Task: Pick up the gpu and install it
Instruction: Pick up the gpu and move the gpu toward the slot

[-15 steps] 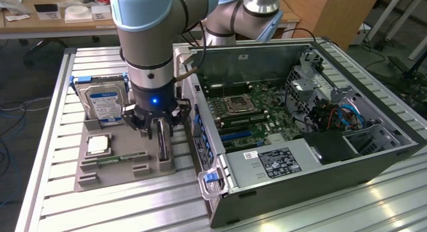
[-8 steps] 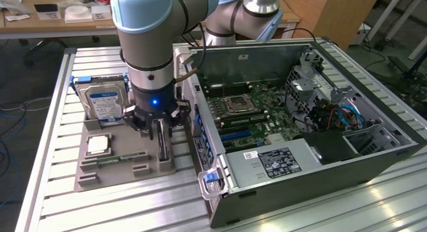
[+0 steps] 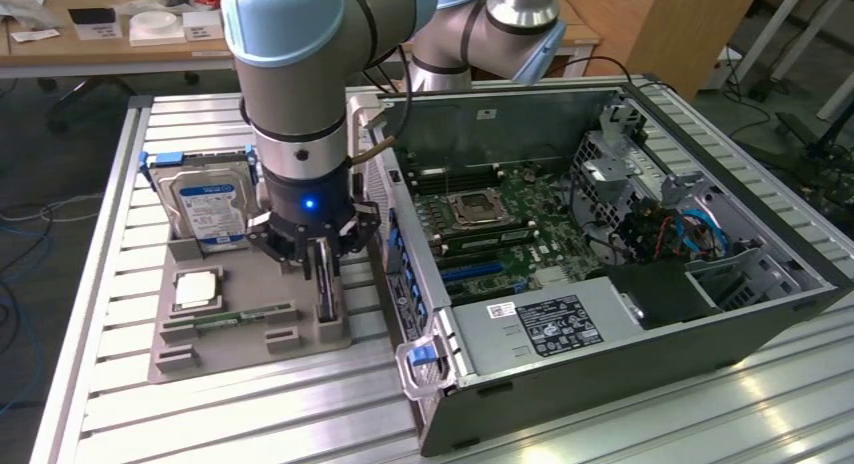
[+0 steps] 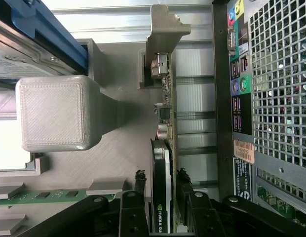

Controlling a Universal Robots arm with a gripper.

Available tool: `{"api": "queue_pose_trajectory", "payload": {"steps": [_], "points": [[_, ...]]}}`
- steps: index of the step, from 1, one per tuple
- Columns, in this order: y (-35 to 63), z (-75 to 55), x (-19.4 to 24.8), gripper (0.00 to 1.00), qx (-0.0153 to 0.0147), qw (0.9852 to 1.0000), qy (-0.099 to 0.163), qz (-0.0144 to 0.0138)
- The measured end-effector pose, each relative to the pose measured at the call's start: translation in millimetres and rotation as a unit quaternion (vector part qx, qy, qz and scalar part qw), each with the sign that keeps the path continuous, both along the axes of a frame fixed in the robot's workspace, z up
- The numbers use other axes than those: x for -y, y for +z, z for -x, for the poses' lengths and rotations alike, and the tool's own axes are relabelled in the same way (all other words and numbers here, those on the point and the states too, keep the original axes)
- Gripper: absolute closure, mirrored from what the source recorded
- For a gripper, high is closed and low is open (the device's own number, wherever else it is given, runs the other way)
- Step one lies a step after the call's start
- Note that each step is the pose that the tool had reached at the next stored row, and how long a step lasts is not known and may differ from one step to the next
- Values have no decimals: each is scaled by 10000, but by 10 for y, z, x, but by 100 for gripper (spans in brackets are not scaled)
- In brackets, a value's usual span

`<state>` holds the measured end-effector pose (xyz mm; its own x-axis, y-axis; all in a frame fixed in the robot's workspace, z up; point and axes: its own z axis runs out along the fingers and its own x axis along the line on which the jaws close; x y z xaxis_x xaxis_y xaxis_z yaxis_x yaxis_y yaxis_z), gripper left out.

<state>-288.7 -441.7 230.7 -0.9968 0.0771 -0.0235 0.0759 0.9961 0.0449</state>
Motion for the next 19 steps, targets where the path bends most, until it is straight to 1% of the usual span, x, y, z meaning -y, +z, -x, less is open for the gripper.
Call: {"api": "queue_pose_trajectory", "payload": {"steps": [2,19], "points": [[-1,-15,0,61,0,10000,0,-1],[0,-16,-8,61,-1,10000,0,0]]}}
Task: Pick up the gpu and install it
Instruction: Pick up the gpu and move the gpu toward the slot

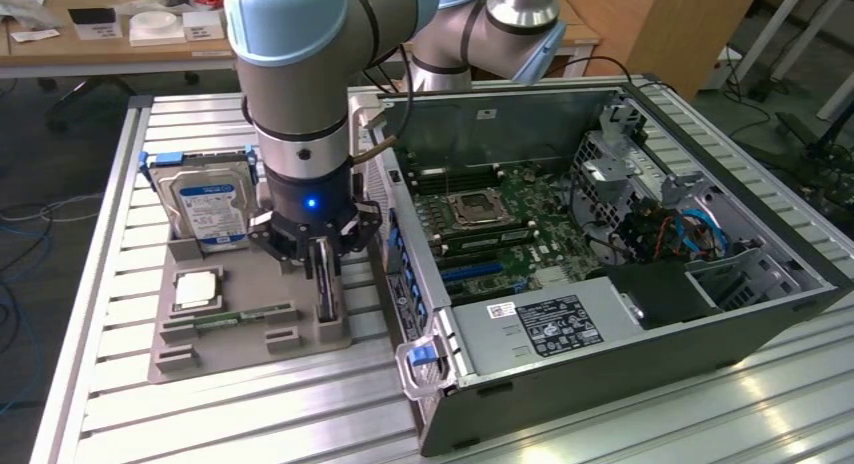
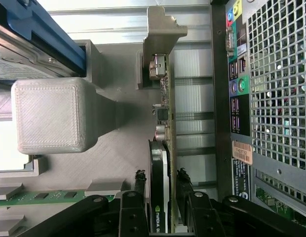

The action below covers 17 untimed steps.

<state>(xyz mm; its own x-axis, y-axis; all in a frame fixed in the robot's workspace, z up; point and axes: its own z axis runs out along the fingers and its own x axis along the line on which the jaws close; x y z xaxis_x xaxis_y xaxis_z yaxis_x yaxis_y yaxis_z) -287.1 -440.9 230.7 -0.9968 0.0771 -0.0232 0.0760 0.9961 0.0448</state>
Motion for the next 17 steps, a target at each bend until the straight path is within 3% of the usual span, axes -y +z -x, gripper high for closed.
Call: {"api": "queue_pose_trajectory", "payload": {"steps": [8,12,17], "points": [[0,0,0,61,0,10000,0,0],[0,0,0,73,0,10000,0,0],[0,0,0,73,0,10000,0,0]]}}
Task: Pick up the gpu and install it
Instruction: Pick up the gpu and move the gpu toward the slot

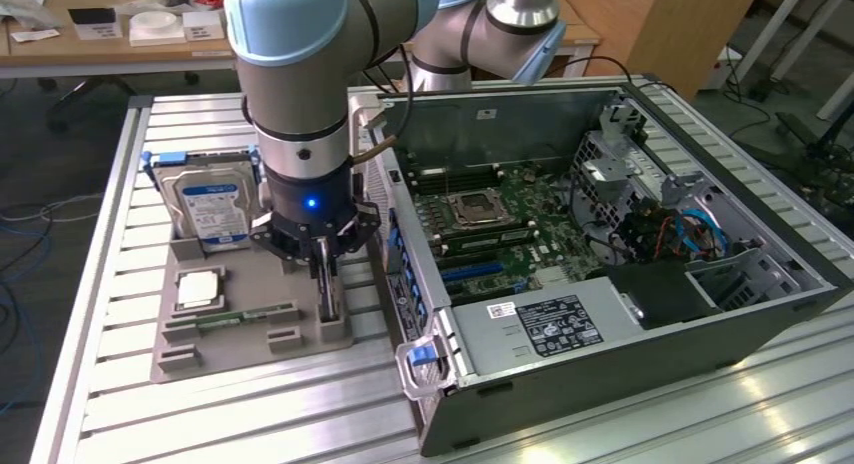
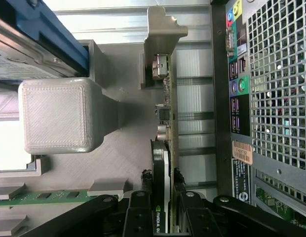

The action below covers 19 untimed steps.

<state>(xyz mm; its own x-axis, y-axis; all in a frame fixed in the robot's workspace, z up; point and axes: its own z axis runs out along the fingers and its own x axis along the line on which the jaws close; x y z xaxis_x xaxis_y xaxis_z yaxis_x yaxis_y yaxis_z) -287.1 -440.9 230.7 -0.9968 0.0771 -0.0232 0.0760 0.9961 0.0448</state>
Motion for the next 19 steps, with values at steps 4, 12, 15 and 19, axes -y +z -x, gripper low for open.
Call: {"api": "queue_pose_trajectory", "payload": {"steps": [4,12,15,19], "points": [[0,0,0,73,0,10000,6,0],[0,0,0,73,0,9998,188,0],[1,0,0,73,2,9998,188,-2],[24,0,0,73,0,9998,188,-1]]}}
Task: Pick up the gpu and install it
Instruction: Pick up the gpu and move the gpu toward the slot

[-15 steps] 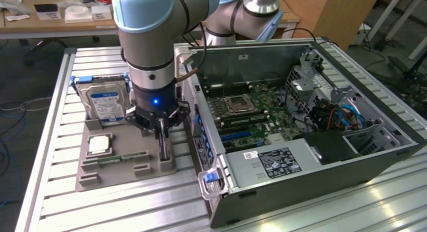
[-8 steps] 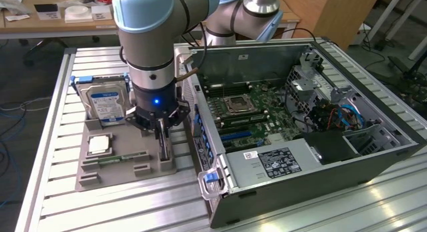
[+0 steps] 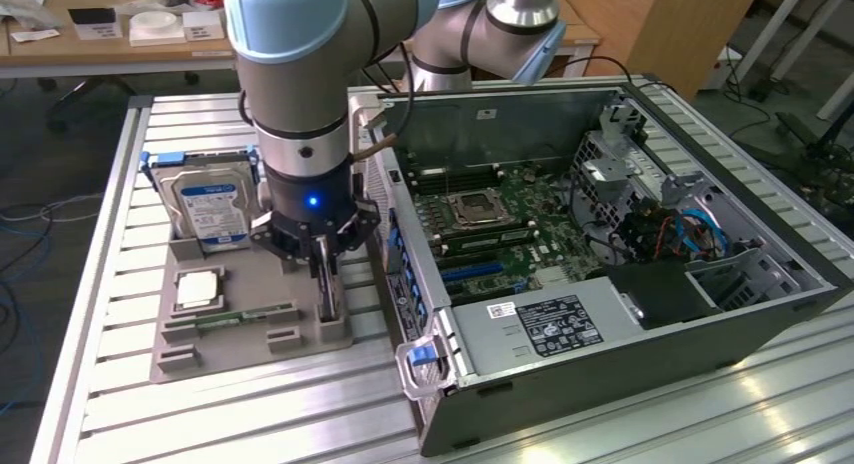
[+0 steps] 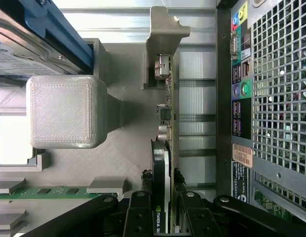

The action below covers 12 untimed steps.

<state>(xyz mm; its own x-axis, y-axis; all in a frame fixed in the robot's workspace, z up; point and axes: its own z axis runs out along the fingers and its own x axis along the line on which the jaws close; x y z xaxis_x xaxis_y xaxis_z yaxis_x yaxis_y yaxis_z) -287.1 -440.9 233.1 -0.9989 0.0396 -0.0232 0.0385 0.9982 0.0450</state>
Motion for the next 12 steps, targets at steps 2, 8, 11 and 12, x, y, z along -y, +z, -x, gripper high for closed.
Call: {"api": "queue_pose_trajectory", "payload": {"steps": [2,8,11,12], "points": [[17,0,0,73,0,10000,0,0],[102,0,0,73,0,10000,0,-1],[158,0,0,73,0,10000,0,-1],[179,-1,0,73,0,10000,0,-1]]}}
